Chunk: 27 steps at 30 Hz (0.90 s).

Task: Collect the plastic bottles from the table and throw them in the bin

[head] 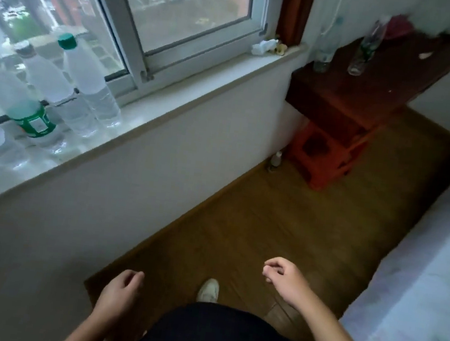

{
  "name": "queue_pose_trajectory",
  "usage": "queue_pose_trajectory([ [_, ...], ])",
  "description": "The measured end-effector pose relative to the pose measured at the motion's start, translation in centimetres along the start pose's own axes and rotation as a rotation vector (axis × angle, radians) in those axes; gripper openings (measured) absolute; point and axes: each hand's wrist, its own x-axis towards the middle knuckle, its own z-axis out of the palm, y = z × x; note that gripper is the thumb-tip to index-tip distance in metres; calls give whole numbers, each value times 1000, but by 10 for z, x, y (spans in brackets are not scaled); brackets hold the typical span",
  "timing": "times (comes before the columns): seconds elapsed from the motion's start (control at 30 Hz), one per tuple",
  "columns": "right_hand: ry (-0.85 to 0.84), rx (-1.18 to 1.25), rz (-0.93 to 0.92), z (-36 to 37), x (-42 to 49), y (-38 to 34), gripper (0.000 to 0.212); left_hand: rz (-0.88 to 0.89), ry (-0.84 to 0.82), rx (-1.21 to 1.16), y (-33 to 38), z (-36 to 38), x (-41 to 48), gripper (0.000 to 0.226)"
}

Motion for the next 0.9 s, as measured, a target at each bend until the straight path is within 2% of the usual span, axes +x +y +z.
queue_pose_trajectory([
  [0.27, 273, 317, 295, -24, -28, 69, 12, 243, -294, 218, 143, 44, 90, 21],
  [0.47, 425, 492, 511, -40, -59, 121, 14, 433, -473, 407, 253, 121, 96, 21],
  [0.63, 535, 566, 555, -66, -58, 156, 14, 535, -553, 527, 329, 192, 100, 24],
  [0.77, 529, 587, 562, -119, -30, 173, 19, 525, -548, 556, 376, 238, 101, 23],
  [0.9, 490, 570, 486, -197, 9, 165, 13, 491, -491, 562, 414, 269, 103, 21],
])
